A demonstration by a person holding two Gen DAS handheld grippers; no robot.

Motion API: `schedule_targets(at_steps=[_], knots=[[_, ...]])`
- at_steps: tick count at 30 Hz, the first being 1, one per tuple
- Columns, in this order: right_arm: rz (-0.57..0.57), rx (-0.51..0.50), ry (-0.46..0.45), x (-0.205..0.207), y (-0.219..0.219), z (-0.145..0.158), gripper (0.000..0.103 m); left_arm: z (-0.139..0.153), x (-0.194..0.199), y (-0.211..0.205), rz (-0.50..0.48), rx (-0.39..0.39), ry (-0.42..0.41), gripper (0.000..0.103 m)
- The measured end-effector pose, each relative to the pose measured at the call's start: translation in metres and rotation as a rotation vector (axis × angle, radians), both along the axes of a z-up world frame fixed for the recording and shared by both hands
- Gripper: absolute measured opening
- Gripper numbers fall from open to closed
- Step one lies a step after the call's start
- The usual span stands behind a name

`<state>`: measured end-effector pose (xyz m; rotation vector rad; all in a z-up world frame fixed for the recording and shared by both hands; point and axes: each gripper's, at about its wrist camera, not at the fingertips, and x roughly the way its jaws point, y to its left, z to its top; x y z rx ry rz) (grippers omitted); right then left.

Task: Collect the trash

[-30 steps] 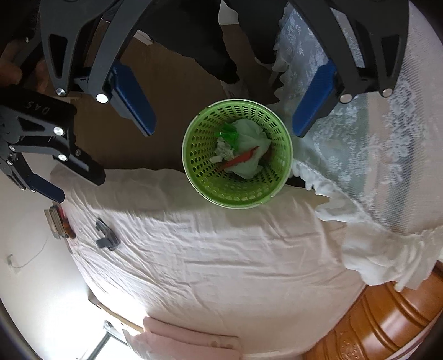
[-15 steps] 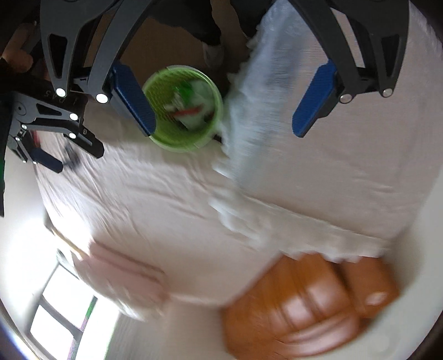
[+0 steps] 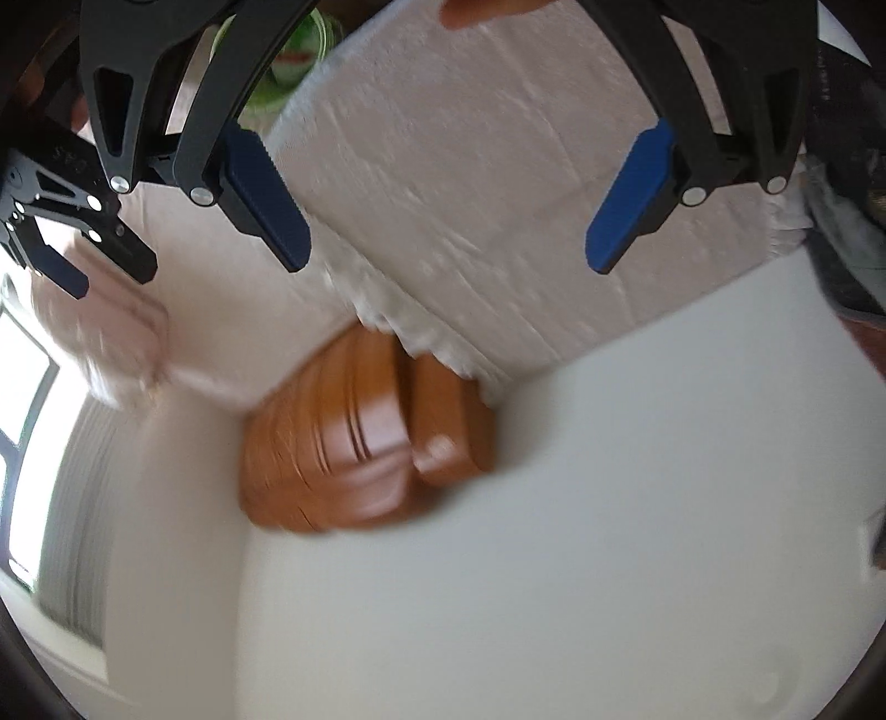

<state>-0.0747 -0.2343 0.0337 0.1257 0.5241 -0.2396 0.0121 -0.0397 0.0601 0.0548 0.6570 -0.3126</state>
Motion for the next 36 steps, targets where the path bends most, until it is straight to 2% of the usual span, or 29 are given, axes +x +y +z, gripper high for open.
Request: schedule_targets(at_steps=[5, 8, 24, 36], knots=[[0.055, -0.033, -0.069, 0.006, 0.026, 0.025, 0.101, 0.017, 0.005, 0.02, 0.084, 0.0, -0.049, 0.095], [0.073, -0.037, -0.078, 0.006, 0.034, 0.03, 0.101, 0.017, 0.006, 0.025, 0.091, 0.006, -0.043, 0.095], [0.041, -0.039, -0.032, 0.012, 0.04, 0.02, 0.101, 0.005, 0.008, 0.027, 0.049, -0.019, 0.011, 0.095], [0.029, -0.033, -0.02, 0.012, 0.036, 0.017, 0.101, 0.004, 0.005, 0.022, 0.039, -0.002, 0.006, 0.095]])
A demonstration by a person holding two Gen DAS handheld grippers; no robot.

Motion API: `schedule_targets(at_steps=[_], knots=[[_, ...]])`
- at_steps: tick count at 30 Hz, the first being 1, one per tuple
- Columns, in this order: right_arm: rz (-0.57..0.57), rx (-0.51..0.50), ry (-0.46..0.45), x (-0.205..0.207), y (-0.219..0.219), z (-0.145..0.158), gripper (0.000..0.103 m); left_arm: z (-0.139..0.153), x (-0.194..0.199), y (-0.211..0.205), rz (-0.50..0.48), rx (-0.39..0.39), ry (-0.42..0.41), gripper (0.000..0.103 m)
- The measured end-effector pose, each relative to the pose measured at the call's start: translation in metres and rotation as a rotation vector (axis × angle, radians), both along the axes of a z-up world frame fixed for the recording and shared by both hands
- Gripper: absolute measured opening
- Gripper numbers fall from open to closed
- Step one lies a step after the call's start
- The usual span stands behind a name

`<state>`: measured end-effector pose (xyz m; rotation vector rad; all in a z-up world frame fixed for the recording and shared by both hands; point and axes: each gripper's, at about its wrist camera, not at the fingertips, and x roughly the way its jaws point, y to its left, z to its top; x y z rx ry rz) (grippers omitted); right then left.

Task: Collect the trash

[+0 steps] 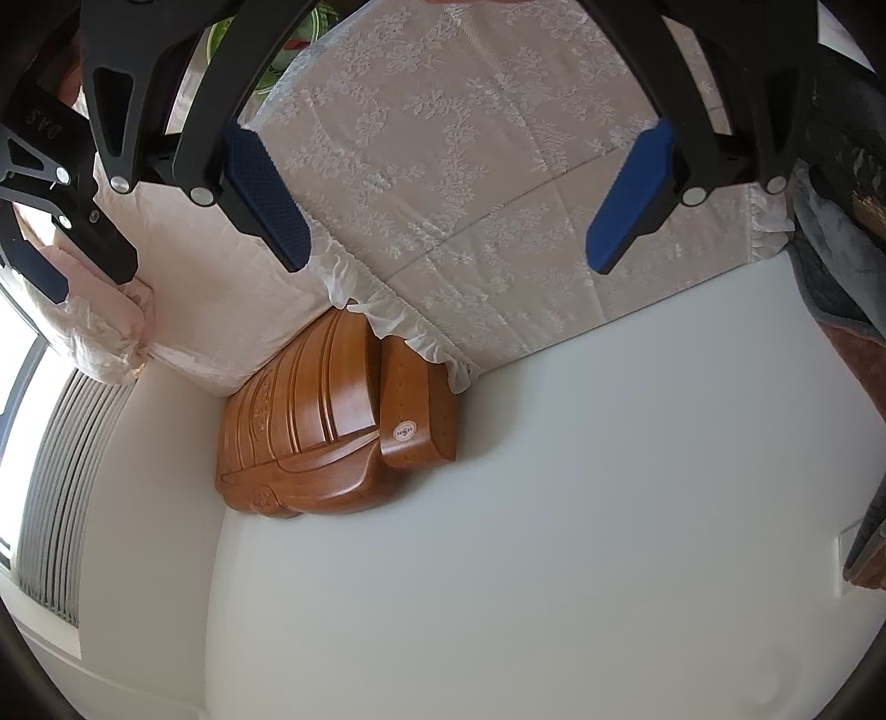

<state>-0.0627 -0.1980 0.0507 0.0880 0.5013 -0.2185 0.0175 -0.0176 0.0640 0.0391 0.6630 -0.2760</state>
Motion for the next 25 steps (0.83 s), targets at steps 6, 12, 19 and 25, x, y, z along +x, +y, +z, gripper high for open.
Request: schedule_targets(at_steps=[6, 12, 19, 25], knots=[[0.0, 0.0, 0.006, 0.0, 0.0, -0.001, 0.101, -0.002, 0.001, -0.004, -0.001, 0.01, -0.002, 0.095], [-0.003, 0.001, 0.013, 0.0, 0.0, -0.004, 0.101, -0.007, 0.001, -0.007, -0.005, 0.02, 0.004, 0.095], [-0.008, 0.001, 0.018, 0.0, 0.0, -0.006, 0.101, -0.009, 0.001, -0.006, -0.019, 0.005, 0.032, 0.095], [-0.005, 0.002, 0.019, -0.001, -0.001, -0.006, 0.101, -0.011, 0.001, -0.007, -0.025, 0.004, 0.04, 0.095]])
